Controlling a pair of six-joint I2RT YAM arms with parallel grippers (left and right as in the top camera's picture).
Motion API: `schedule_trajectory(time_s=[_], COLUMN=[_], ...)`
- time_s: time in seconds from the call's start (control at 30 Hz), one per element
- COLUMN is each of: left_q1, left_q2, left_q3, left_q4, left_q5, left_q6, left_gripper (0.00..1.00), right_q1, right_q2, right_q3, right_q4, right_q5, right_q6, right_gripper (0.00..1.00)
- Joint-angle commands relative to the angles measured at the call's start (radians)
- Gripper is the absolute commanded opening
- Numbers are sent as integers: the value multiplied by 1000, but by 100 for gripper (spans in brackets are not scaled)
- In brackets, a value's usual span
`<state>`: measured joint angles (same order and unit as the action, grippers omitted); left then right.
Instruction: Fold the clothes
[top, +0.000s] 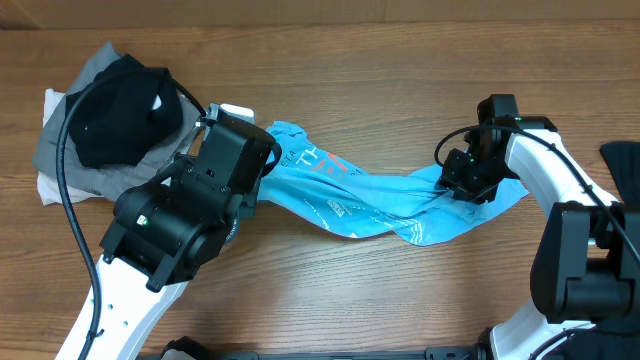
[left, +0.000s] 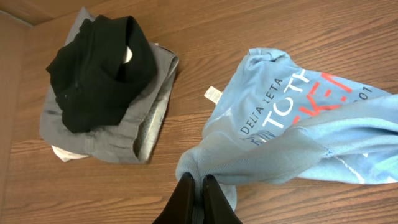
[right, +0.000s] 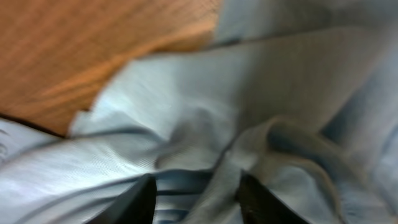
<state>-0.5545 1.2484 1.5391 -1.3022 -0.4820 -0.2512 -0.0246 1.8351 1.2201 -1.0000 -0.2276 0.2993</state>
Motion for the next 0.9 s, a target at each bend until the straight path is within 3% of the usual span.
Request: schedule_trajectory(time_s=[0.0, 0.1, 0.23, 0.57, 0.87], left_q1=[6, 6, 6, 6, 6], left_q2=[-20, -20, -20, -20, -20], left_q3=[31, 31, 31, 31, 31], left_q4=[7, 7, 6, 6, 33], left_q5=[4, 4, 4, 4, 4], left_q6=[19, 20, 20, 31, 31], left_gripper=[4, 4, 4, 4, 4], right_q1=[-1, -1, -9, -105, -159], right_q2=[-6, -6, -6, -87, -252], right_q3=[-3, -3, 0, 121, 124], right_q4=[-5, -11, -26, -135, -85], right_q5=[44, 44, 44, 24, -38], right_q6=[10, 17, 16, 15, -32], right_gripper=[37, 18, 4, 4, 4])
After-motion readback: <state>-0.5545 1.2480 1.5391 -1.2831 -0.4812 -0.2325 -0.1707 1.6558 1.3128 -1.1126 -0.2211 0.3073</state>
